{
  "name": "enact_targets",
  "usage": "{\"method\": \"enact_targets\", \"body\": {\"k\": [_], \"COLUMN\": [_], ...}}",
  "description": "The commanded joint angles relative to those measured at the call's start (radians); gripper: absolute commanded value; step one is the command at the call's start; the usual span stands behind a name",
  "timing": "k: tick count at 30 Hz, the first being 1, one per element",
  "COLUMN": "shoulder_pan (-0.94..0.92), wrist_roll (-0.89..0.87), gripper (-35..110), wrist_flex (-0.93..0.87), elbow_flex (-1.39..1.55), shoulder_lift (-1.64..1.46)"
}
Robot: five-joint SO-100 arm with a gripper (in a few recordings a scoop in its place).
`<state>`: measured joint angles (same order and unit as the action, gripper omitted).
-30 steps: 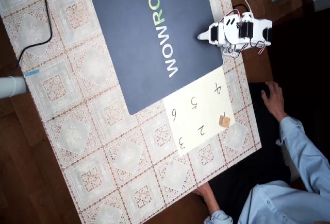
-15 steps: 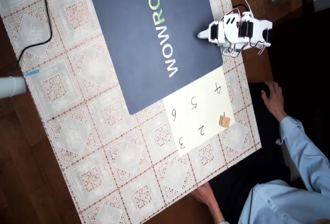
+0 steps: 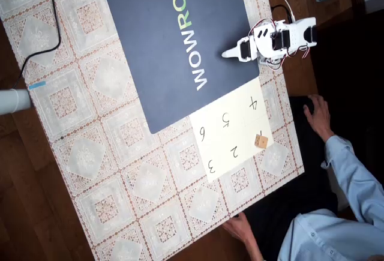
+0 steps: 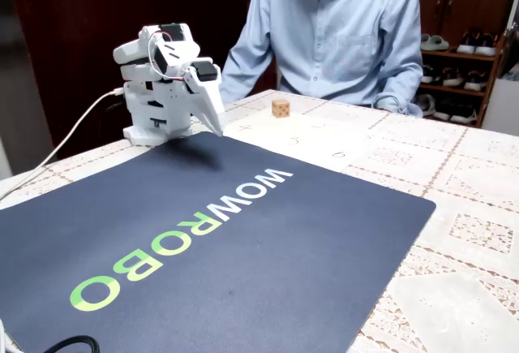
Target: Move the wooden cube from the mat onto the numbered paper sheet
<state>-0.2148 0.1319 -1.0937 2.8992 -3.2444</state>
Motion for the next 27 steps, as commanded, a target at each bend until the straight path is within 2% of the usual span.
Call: {"method": "enact_targets", "body": {"k": [1,4,8,13,27], "shoulder_pan": [0.092,0.158,0.124,0.169,0.187], "wrist_roll": [-0.044,-0.057,-0.012,-0.02,0.009], "gripper": [0,0,0,0,0], "wrist_flex": [-0.11,-0.209,-0.213,-0.287,-0.328], "elbow_flex": [-0.075,-0.1,-0.08,-0.092,-0.101], "shoulder_lift": [-0.011,-0.011,-0.011,-0.011,-0.011]}}
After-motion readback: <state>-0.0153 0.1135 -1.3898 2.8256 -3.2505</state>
